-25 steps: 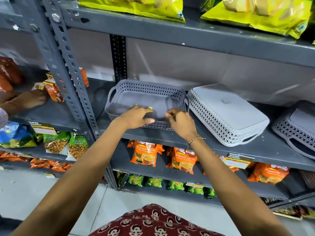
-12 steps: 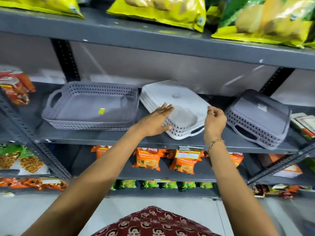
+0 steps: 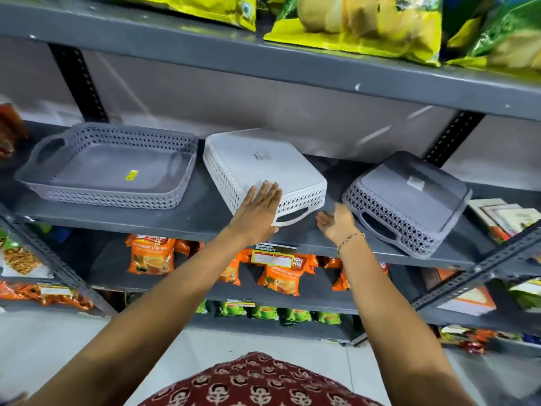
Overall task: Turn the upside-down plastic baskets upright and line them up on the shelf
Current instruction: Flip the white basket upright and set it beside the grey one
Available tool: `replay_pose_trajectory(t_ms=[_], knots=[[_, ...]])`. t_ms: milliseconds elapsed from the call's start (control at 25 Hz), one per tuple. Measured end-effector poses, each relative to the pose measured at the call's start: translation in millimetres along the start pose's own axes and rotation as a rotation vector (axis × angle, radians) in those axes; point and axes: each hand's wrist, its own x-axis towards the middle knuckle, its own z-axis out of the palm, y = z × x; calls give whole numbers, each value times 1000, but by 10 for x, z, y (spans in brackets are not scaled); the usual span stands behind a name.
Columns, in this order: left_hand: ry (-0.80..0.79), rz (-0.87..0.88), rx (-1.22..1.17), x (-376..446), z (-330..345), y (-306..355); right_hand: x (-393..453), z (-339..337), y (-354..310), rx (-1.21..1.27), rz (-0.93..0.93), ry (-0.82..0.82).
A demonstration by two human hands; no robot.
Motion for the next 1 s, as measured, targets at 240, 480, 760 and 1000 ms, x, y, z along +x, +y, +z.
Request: replay_pose_trajectory(t_ms=[240, 480, 760, 1000], knots=[[-19, -68, -23, -62, 107, -15, -17, 89, -147, -190, 89, -180], [294, -245, -7, -67, 38, 13, -552, 240, -251, 92, -112, -120], [703, -504, -805, -114, -300, 190, -1003, 440, -338, -192, -830, -269], [709, -673, -1446, -162, -229, 85, -277, 184, -416, -1542, -820, -540]])
